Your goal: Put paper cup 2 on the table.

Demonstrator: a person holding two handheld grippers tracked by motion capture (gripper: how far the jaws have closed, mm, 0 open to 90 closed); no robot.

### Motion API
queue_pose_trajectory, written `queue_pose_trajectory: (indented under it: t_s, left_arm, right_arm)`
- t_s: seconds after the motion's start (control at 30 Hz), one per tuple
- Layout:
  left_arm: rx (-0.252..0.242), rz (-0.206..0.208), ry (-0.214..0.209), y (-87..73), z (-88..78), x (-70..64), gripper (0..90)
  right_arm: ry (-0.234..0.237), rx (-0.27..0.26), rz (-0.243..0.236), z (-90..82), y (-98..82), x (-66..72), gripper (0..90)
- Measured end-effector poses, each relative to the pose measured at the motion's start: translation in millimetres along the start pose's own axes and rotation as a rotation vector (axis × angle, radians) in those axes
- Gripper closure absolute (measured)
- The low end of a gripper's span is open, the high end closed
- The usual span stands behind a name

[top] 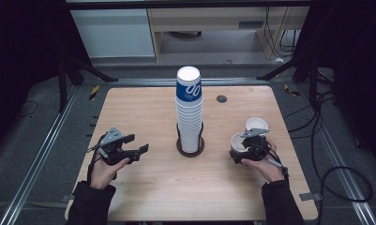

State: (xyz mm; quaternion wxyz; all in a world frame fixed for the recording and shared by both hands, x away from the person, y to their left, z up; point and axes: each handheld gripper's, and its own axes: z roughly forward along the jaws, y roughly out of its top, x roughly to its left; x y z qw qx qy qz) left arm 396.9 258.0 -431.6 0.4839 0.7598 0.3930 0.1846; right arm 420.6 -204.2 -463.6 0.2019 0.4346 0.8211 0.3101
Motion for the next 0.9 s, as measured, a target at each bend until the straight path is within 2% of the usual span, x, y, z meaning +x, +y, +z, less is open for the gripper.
queue_pose_trajectory:
  t_s: [0.13,0.43,0.57,0.73,0.9]
  left_arm:
    - [-0.002,-0.001,0.003,0.4,-2.3,1.2,22.5]
    - [0.007,-0.016,0.017,-2.3,-3.2,6.7,22.1]
    - [0.027,-0.025,0.027,-5.9,-2.5,13.1,22.1]
    - [0.047,-0.043,0.041,-11.3,-2.4,21.6,23.2]
    - [0.065,-0.057,0.06,-15.7,-2.5,30.0,23.9]
  right_arm:
    - [0.001,0.004,0.009,-5.0,-1.7,0.7,4.6]
    - [-0.012,-0.038,0.007,-23.5,-17.4,1.0,4.6]
    - [-0.01,-0.069,0.031,-33.3,-25.2,-0.5,4.4]
    - [0.015,-0.11,0.034,-44.3,-31.7,-1.3,4.2]
    - [0.0,-0.128,0.049,-53.0,-40.5,-4.2,4.0]
